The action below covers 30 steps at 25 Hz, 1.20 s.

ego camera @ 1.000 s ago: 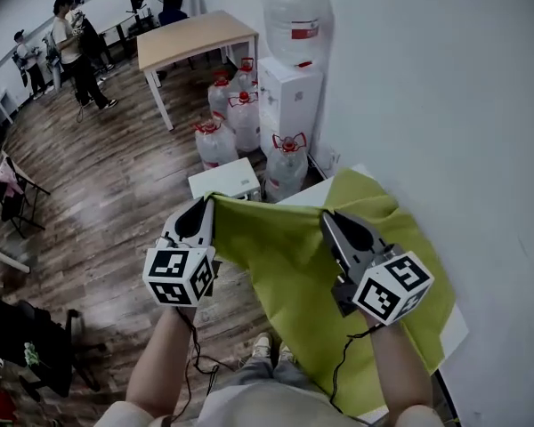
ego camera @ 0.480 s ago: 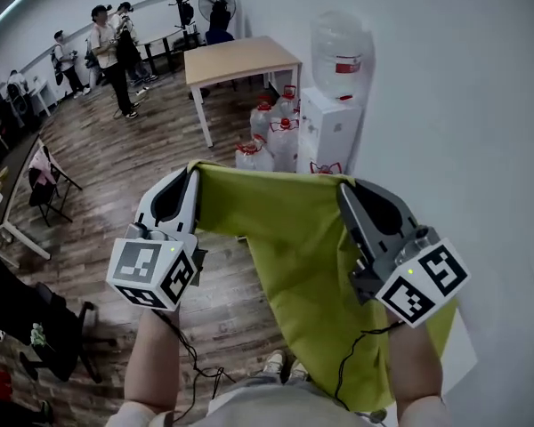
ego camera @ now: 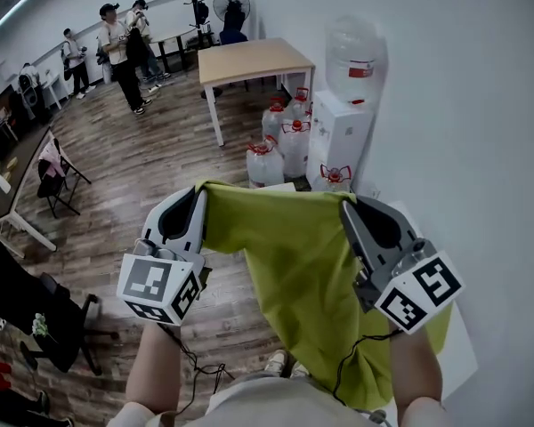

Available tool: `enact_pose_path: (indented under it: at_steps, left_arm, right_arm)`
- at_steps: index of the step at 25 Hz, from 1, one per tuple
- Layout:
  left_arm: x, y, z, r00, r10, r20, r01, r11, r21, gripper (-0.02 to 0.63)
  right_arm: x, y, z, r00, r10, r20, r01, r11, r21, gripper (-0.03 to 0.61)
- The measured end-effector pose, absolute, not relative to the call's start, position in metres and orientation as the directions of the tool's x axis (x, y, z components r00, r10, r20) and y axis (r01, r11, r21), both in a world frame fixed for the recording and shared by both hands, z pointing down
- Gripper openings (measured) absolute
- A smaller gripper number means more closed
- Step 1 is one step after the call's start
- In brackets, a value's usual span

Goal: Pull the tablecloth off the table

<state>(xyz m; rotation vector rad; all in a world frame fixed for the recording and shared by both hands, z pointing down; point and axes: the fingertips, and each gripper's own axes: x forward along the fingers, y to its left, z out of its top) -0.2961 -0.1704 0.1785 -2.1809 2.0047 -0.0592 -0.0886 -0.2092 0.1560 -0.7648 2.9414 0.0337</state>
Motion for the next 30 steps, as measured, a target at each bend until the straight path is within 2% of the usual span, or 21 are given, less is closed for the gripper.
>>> enact_pose_path:
  at_steps: [6,22,30]
  left_arm:
    - [-0.276,-0.176,0.229,0.121,-0.992,0.023,-0.972,-0.123,-0.202,0.025]
    - [-0.226,-0.158,0.359,0.210,-0.935,0.286,-0.967,-0.242,-0.080,0.025]
    - [-0.207,-0.157,0.411,0.244,-0.886,0.393,-0.959,-0.280,-0.035,0.025]
  right_arm:
    - [-0.074,-0.217,0.198,-0.863,-0.506,-0.012,-0.506,0.862,-0.022,0.034]
    - [-0.027,-0.206,0.326,-0.790,-0.579,0.205,-0.605,0.789,-0.105,0.034]
    - [-0.008,-0.202,0.387,-0.752,-0.568,0.336,-0.638,0.755,-0.151,0.034]
